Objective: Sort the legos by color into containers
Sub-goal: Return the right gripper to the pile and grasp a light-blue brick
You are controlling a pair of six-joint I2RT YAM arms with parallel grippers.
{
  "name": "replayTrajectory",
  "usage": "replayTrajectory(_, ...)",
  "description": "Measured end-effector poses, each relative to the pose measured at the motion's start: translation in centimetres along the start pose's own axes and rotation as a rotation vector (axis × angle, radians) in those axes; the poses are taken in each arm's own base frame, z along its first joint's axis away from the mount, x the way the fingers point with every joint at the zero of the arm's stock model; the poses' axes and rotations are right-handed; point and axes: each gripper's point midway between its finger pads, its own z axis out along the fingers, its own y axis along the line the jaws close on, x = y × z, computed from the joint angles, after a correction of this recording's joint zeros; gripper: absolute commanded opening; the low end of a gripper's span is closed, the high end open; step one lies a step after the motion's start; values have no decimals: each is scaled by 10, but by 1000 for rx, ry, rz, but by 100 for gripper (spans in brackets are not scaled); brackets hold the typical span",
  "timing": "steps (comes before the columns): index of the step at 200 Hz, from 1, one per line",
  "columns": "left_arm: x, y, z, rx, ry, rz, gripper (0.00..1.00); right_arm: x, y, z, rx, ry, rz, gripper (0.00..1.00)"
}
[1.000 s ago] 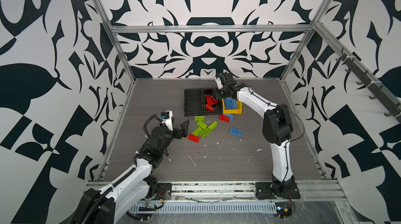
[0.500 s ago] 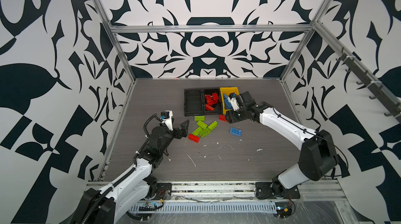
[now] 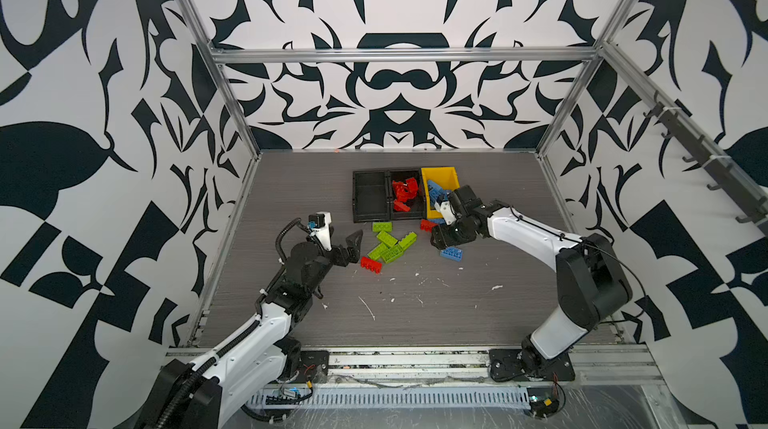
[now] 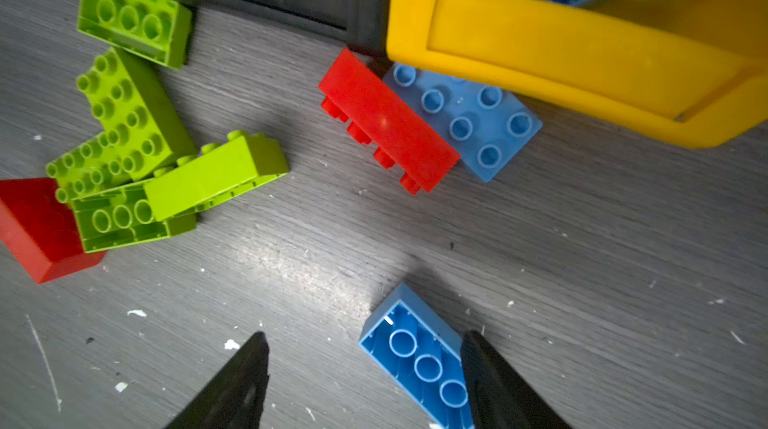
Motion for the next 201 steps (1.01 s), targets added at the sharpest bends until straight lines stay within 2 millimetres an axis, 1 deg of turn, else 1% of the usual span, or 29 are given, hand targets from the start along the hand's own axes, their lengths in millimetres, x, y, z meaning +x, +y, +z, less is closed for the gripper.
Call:
replayTrajectory(50,0,0,0,0,1,0,100,4,-12,16,-22,16,39,76)
replayTrajectory(85,1,1,1,-2,5,0,100,15,-15,27,-30,55,65,76)
replayTrajectory(124,7,3,3,-9,24,-1,100,30,-10,29,-41,86,95,76)
replayTrajectory(162,8,3,3,-9,27,-1,100,45,9,19,-50,81,83,73)
replayTrajectory(185,9,4,4,-11,33,-2,100,48,13,20,-26,81,72,69)
replayTrajectory(201,10,4,4,-12,36,-2,100,50,11,22,1,85,72,66)
